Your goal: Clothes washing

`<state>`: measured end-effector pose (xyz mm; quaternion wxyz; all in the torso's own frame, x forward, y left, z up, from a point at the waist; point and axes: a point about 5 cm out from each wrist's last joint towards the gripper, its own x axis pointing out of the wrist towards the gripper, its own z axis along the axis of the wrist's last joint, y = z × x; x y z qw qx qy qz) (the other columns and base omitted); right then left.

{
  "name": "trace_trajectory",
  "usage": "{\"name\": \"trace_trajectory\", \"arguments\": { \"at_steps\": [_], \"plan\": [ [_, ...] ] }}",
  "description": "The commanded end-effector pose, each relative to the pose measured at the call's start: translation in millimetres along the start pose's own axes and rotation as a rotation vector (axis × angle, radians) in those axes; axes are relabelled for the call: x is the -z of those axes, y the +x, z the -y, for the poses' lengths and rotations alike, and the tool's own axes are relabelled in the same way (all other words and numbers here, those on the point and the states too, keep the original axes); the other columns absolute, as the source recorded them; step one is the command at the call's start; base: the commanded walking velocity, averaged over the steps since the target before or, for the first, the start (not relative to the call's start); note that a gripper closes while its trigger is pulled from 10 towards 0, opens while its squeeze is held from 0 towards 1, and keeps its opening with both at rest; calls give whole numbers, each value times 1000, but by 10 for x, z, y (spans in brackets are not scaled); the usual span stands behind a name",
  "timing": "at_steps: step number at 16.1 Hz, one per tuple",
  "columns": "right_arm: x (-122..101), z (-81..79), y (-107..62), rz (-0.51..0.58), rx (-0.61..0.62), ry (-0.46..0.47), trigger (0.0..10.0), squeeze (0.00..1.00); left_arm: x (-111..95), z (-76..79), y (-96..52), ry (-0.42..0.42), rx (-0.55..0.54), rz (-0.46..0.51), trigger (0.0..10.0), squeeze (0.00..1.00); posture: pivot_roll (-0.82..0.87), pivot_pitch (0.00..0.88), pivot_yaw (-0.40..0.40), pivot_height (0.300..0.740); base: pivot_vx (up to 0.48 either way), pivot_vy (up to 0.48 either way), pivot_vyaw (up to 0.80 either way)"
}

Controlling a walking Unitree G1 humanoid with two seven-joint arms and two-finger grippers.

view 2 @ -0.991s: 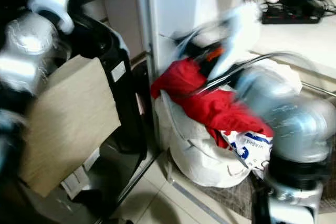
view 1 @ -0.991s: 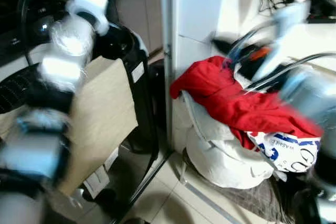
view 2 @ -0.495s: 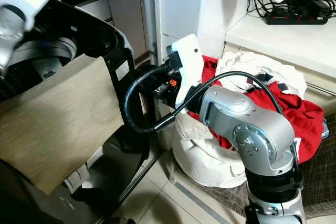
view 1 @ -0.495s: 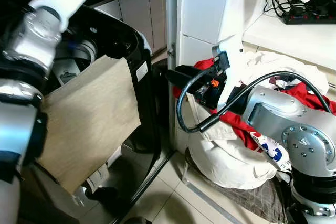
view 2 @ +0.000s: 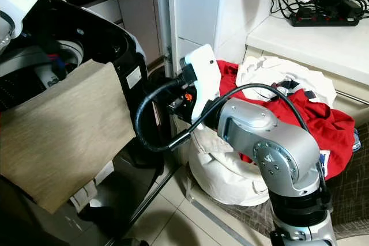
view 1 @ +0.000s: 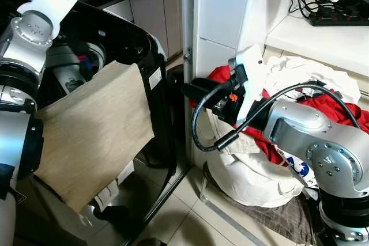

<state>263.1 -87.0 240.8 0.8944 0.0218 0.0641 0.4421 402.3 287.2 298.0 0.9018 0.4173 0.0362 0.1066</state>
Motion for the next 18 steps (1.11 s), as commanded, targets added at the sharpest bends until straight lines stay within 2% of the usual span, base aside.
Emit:
{"name": "trace_trajectory", "arguments": {
  "at_steps": [1,8,9,10,11,13,14,15,16,17,18],
  "plan": [
    [-31,-35,1,15,-12,-25,10000,0,-98,-103,5,-31,-16,20,10000,1000,-122,0,96,740,0,0,0],
    [-27,-12,-10,12,-9,-31,10000,0,-87,-139,2,-51,-24,19,10000,1000,-120,0,91,740,0,0,0],
    [-27,-6,-13,10,-9,-34,10000,0,-60,-127,1,-152,1,9,10000,1000,-121,0,91,740,0,0,0],
    [-27,-7,-13,10,-9,-34,10000,0,-46,-116,1,-177,13,2,10000,1000,-121,0,91,740,0,0,0],
    [-24,-16,-19,10,-9,-33,10000,0,-3,-60,0,-291,45,-8,10000,1000,-123,0,91,740,0,0,0],
    [-23,-20,-22,11,-8,-32,10000,0,13,-39,-1,-324,58,-11,10000,1000,-123,0,91,740,0,0,0],
    [-14,-18,-44,19,9,-24,10000,0,-28,98,0,-487,138,35,10000,718,-121,0,85,740,0,0,0],
    [-4,4,-77,37,43,-13,10000,0,-114,300,-14,-611,240,96,10000,0,-117,0,78,740,0,0,0],
    [8,57,-142,86,122,10,10000,0,-295,664,-117,-780,350,229,10000,0,-114,0,69,740,0,0,0],
    [12,90,-184,125,179,23,10000,0,-461,906,-282,-923,388,357,10000,0,-112,0,65,740,0,0,0],
    [25,111,-215,141,229,16,10000,0,-523,1081,-432,-945,375,416,10000,0,-116,0,65,740,0,0,0]
  ]
}}
